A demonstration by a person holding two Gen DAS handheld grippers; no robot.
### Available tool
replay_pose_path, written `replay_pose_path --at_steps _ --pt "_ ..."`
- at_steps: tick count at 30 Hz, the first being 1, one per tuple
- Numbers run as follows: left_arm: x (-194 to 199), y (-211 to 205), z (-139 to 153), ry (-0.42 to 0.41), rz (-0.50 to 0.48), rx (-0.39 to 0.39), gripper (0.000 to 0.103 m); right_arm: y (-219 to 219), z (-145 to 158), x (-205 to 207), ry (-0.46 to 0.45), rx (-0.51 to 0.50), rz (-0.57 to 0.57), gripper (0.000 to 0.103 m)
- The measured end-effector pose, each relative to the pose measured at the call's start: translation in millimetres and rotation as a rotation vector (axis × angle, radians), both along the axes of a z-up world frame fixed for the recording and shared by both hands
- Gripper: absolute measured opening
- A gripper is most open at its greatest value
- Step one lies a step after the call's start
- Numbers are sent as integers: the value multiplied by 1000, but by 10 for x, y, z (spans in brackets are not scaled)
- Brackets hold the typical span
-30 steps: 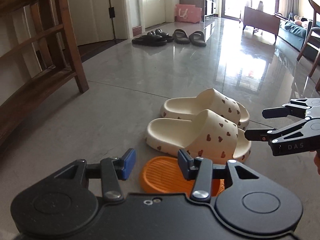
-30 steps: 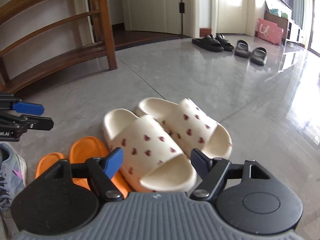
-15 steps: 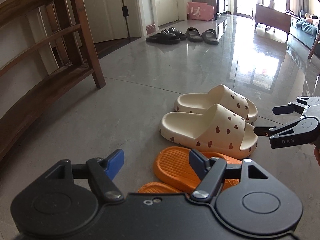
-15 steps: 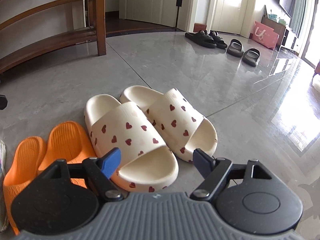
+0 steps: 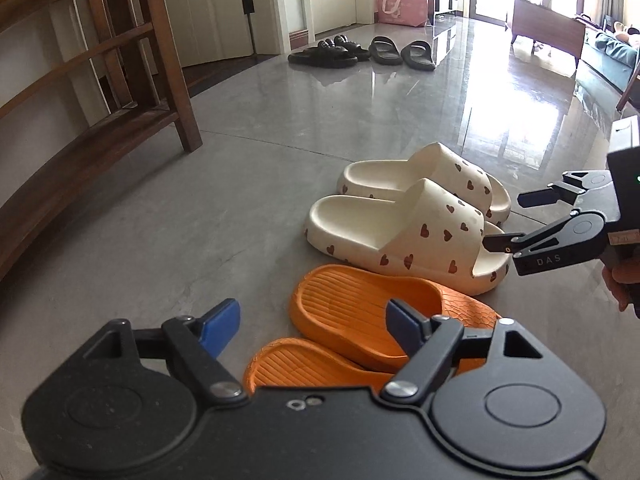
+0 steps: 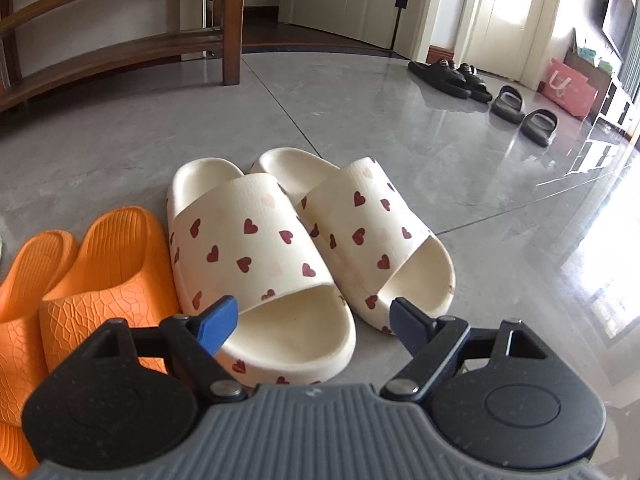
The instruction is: Organize scattered shoes
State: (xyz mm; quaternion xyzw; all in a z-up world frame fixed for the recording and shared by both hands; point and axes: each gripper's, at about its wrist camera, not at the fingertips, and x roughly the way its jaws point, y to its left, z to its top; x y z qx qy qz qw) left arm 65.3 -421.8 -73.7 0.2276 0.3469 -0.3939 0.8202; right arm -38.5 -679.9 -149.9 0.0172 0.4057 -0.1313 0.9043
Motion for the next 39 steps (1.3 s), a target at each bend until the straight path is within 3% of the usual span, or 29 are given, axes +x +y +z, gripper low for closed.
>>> replay_pose_path --at_steps 10,16,20,23,25,27,29,30,31,32,35,36,37,39 --pt "-80 -35 -97 34 -25 -21 81 -365 -98 -10 -14 39 27 88" --pt "-83 -33 -157 54 -3 -15 81 -439 -219 231 26 -17 104 88" --pt "-66 -26 -175 48 9 -12 82 -495 -310 363 -9 66 124 87" --pt "-37 -21 -183 51 21 -11 82 -479 -350 354 -61 158 92 77" --pt "-30 -13 -192 51 23 -11 82 -444 -348 307 -97 168 67 64" --pt "-25 -3 -205 53 29 -11 82 -443 -346 269 -127 179 27 60" --pt "-24 0 -219 58 30 -8 82 -391 -355 279 -130 154 15 66" --pt "-23 1 -228 60 31 -6 82 -338 -366 308 -121 122 27 79" --pt "-16 0 -236 61 30 -6 82 -262 -399 355 -110 75 48 83" --pt "-27 2 -238 62 28 -7 82 -184 -434 403 -99 28 70 83" --pt "-62 15 -239 56 22 -10 82 -251 -472 489 -131 76 68 84" --pt "-56 20 -238 53 19 -10 82 -276 -479 527 -140 90 58 83" --pt "-53 31 -235 50 19 -11 82 -294 -475 577 -147 107 42 75" --pt "-38 58 -231 49 24 -14 82 -388 -422 644 -171 174 -18 50"
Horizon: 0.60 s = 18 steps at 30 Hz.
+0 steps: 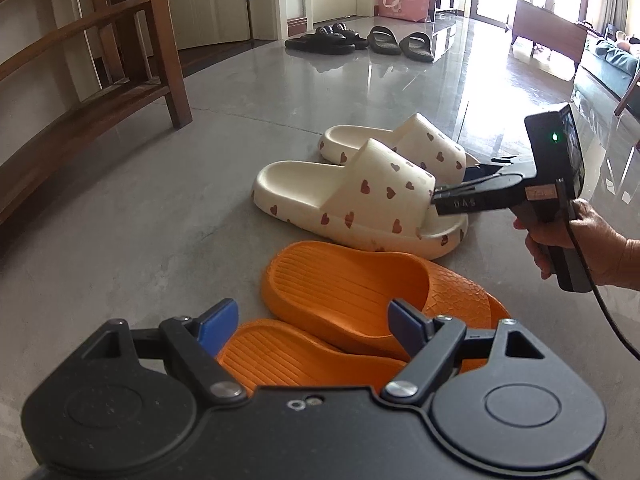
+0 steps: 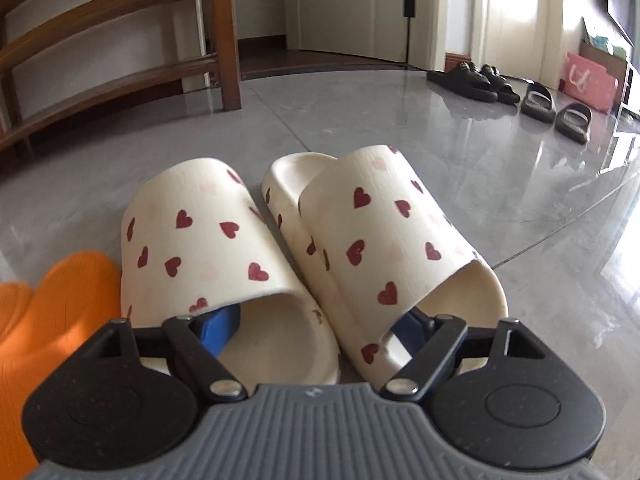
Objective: Organize scattered shoes
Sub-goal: 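Insert the right gripper fingers into both cream heart slides and grasp them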
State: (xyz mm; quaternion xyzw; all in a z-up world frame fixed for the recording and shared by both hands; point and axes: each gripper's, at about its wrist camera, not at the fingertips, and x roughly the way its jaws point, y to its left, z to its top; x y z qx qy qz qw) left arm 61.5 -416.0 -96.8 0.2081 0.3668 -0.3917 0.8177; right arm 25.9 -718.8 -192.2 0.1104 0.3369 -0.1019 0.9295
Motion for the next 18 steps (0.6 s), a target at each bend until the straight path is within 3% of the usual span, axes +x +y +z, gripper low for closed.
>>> replay_pose_path --at_steps 1,3,11,13,15,18 --pt "14 19 3 -2 5 1 82 -43 23 28 -10 49 -13 47" --pt "42 57 8 -7 16 5 82 -1 68 61 -24 54 -12 36" --pt "240 204 183 -58 56 -6 82 213 417 109 -177 171 -46 26" --pt "275 246 255 -80 50 -1 82 226 519 130 -221 207 -63 15" --pt "313 291 333 -107 43 6 83 218 582 153 -250 238 -62 15" --pt "403 369 440 -118 79 -9 84 357 676 280 -231 159 -52 14"
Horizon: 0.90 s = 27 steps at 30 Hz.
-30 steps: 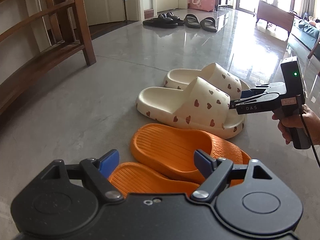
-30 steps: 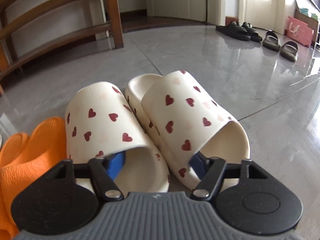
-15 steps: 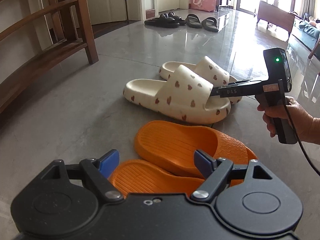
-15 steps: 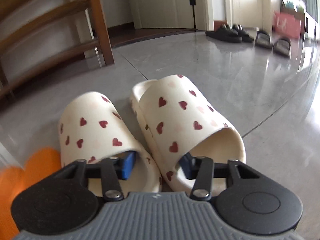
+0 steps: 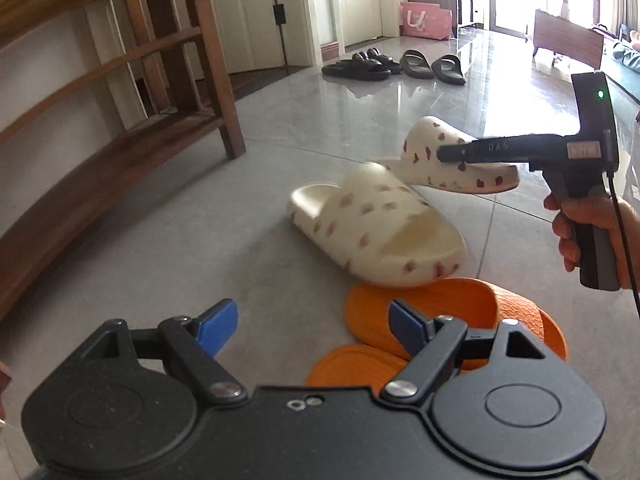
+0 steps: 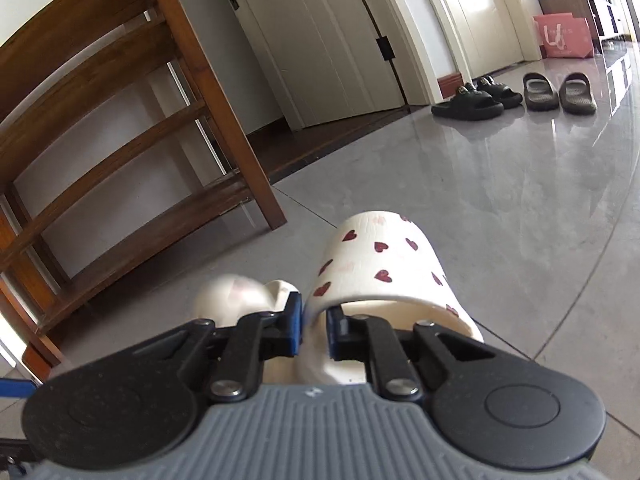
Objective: Organize scattered shoes
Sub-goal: 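Insert the right gripper fingers into both cream heart slides and grasp them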
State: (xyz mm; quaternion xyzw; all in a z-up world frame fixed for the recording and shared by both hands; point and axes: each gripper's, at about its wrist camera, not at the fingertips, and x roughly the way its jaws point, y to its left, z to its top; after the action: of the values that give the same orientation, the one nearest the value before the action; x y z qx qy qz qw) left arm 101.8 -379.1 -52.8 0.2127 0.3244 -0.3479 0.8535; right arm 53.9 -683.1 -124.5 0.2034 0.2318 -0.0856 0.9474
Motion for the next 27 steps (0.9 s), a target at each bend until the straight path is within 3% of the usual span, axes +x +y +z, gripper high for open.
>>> replay_pose_path --at_steps 6,9,13,17,19,27 --pt "68 89 49 19 46 -37 84 368 -130 106 136 -330 108 15" --pt "35 89 26 8 25 -32 84 396 -307 79 199 -389 167 18" --pt "25 70 -32 11 17 -27 84 223 -462 -16 185 -264 203 21" --pt "41 41 -97 23 21 -20 84 164 -515 -69 154 -204 210 28" --pt "58 31 -123 29 24 -22 84 173 -533 -106 142 -191 223 55" --pt "59 17 -248 49 33 -11 84 342 -611 30 142 -234 176 59"
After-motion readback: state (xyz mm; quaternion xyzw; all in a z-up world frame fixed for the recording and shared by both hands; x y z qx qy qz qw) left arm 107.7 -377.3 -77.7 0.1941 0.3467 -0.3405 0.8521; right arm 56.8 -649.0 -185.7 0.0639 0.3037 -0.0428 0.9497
